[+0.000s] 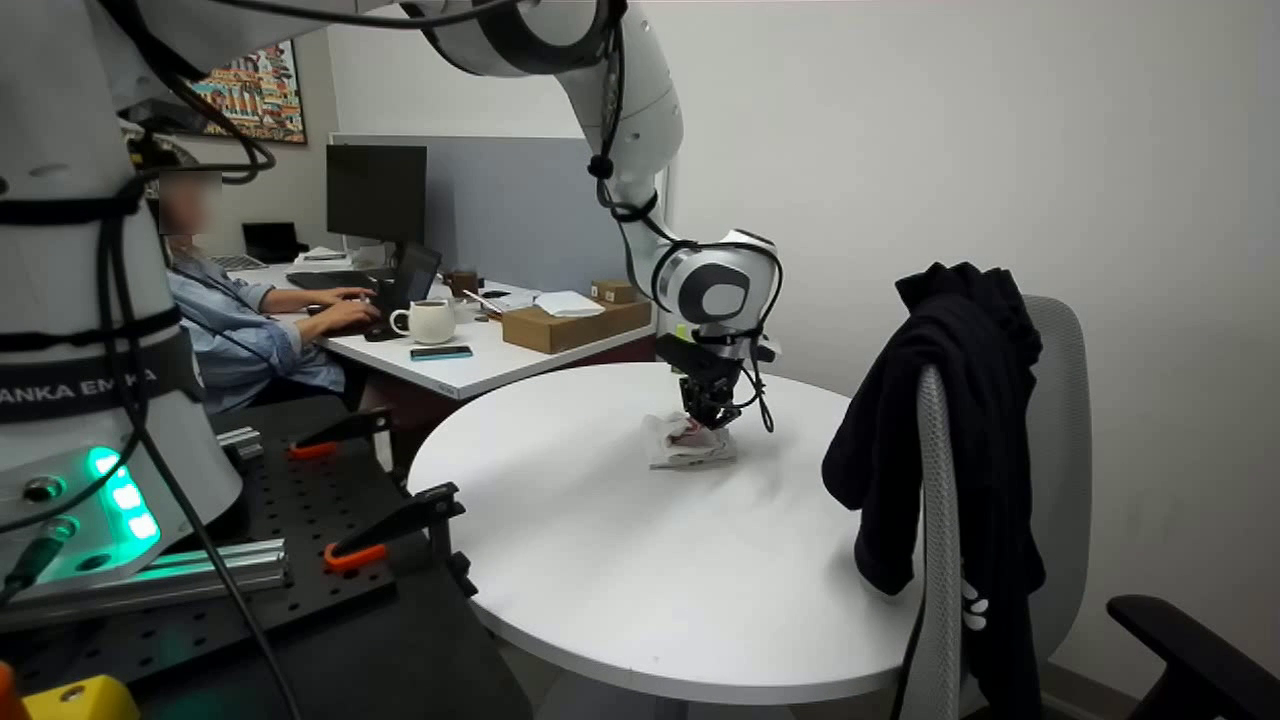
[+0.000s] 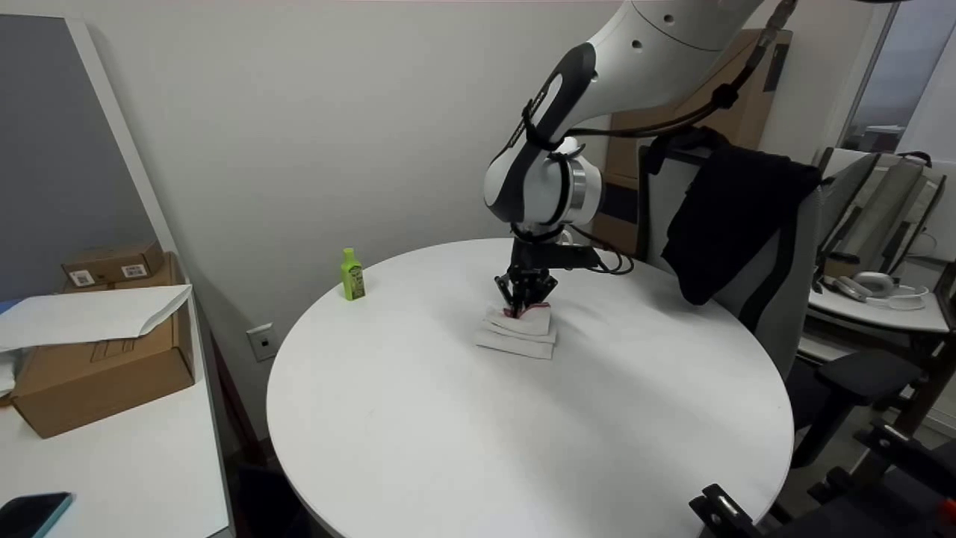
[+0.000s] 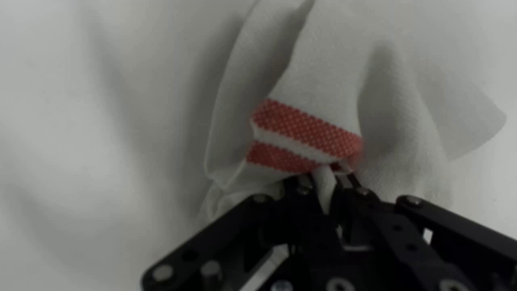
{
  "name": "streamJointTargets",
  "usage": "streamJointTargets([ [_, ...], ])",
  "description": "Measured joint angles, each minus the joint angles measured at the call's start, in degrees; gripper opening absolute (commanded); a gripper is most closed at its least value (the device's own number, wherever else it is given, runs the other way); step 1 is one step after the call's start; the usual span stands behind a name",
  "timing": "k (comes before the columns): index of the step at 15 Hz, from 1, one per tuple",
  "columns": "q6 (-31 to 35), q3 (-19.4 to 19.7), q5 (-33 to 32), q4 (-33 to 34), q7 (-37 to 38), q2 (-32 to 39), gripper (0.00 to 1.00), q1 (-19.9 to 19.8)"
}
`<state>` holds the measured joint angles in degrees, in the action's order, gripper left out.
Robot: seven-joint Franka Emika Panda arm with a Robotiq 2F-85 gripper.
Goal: Use the towel to wipe the table then unfold it.
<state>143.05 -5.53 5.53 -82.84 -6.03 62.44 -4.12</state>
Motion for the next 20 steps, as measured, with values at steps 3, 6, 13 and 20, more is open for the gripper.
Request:
streamJointTargets([
  [3,-0.7,3.2,-0.3,1.2,0.5,0.5,0.03,-0.1],
  [6,-0.7,7.4,-0.5,0.2,1.2,-0.1,0.03,-1.1],
  [13,2.8,11.8,-2.5,-15.9,0.5,-7.7,0.03,-5.7],
  [20,6.8,4.9,-6.1,-33.4,-4.6,-15.6,0.03,-3.9],
])
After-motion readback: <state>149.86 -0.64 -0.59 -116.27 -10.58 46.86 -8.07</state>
